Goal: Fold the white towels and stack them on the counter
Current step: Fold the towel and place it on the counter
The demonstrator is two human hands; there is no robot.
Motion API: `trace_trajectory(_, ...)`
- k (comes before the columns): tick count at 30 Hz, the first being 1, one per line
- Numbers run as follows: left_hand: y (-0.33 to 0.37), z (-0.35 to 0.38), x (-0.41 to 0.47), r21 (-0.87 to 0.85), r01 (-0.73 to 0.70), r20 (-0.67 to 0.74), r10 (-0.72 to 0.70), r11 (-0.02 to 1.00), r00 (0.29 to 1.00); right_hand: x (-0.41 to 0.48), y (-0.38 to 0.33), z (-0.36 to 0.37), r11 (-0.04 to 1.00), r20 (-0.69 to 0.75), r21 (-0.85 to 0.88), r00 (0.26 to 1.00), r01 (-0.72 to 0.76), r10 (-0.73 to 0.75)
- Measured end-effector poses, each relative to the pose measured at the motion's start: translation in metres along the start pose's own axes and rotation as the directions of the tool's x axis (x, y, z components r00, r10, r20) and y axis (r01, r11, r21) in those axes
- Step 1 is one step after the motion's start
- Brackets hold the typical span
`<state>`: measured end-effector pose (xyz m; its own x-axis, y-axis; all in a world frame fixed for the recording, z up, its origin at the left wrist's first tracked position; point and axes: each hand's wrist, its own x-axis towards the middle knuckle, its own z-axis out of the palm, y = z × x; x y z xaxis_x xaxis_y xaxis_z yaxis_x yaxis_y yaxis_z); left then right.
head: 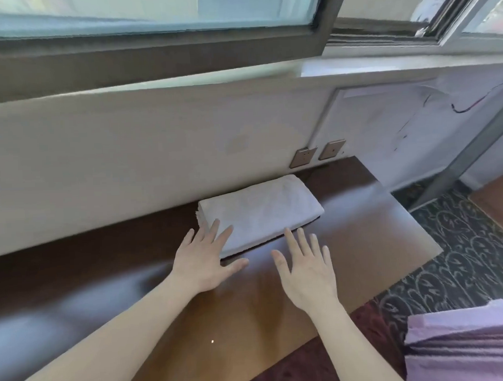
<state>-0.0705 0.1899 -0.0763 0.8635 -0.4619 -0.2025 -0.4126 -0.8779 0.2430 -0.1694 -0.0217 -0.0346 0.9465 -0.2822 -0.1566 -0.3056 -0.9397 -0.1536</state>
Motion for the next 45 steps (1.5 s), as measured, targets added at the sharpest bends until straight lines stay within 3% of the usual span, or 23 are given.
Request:
trace_trajectory(6,0.029,0.012,0.057,0.028,0.026,0.015,-0.027,0.999,1.0,0.079,0.059,0.013,0.999,0.082,-0.019,0.996,0.049,-0.048)
trace_trajectory(11,0.051,0.036,0.085,-0.03,0.019,0.023,-0.018,0.999,1.0,0.139,0.097,0.032,0.96,0.144,-0.083,0.957,0.266,-0.252)
trace_trajectory(15,0.067,0.063,0.094,-0.025,0.164,0.032,-0.164,0.986,0.986,0.179,0.122,0.053,0.896,0.168,-0.126,0.899,0.427,-0.405)
trace_trajectory(22,0.078,0.088,0.098,0.031,0.295,-0.143,-0.288,0.955,0.947,0.231,0.154,0.066,0.763,0.134,-0.168,0.781,0.624,-0.61)
trace_trajectory(32,0.079,0.084,0.107,-0.044,0.27,-0.426,-0.262,0.962,0.866,0.25,0.153,0.066,0.667,-0.037,-0.129,0.669,0.734,-0.742)
trace_trajectory(35,0.078,0.08,0.109,-0.08,0.267,-0.427,-0.275,0.96,0.861,0.256,0.151,0.06,0.631,-0.097,-0.177,0.624,0.756,-0.775)
trace_trajectory(38,0.076,0.071,0.111,-0.139,0.299,-0.34,-0.329,0.944,0.881,0.259,0.147,0.051,0.622,-0.053,-0.192,0.624,0.76,-0.779)
trace_trajectory(45,0.072,0.042,0.105,-0.145,0.3,-0.25,-0.328,0.943,0.911,0.257,0.141,0.022,0.589,-0.095,-0.101,0.582,0.802,-0.808)
